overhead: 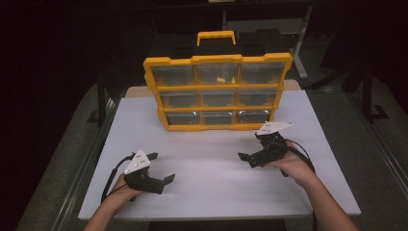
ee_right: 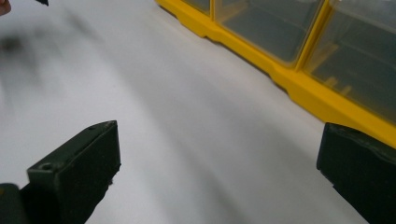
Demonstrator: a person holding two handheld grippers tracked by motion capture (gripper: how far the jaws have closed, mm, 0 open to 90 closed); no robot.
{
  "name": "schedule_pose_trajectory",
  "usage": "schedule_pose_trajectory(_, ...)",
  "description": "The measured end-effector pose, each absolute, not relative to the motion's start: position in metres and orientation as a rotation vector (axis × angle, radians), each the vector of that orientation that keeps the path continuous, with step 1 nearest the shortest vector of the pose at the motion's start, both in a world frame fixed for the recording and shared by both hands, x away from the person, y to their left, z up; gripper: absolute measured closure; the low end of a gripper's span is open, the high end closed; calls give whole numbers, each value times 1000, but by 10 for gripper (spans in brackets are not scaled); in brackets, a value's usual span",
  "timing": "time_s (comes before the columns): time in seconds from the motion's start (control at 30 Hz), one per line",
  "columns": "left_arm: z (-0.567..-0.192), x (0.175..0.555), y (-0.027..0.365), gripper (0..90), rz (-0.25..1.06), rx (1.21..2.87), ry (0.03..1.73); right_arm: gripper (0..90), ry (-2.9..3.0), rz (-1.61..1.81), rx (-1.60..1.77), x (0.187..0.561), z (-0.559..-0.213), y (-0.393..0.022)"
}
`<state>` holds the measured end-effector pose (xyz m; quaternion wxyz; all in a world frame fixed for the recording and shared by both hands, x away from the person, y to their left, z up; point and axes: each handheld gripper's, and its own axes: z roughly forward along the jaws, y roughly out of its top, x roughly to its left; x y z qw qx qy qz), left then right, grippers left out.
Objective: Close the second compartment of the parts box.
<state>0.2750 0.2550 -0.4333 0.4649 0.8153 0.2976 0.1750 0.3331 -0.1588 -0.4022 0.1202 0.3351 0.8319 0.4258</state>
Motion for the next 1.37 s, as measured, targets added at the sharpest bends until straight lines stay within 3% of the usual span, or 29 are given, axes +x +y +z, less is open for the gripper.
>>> schedule_pose_trajectory(0.9,-434,275,255,3,423,2005,727,0,2397,1276,1018,288,-442,-192)
schedule_pose_trajectory(1.37,-436,276,255,3,419,2026,737,0,2407,1223,1023,287,-448,-198)
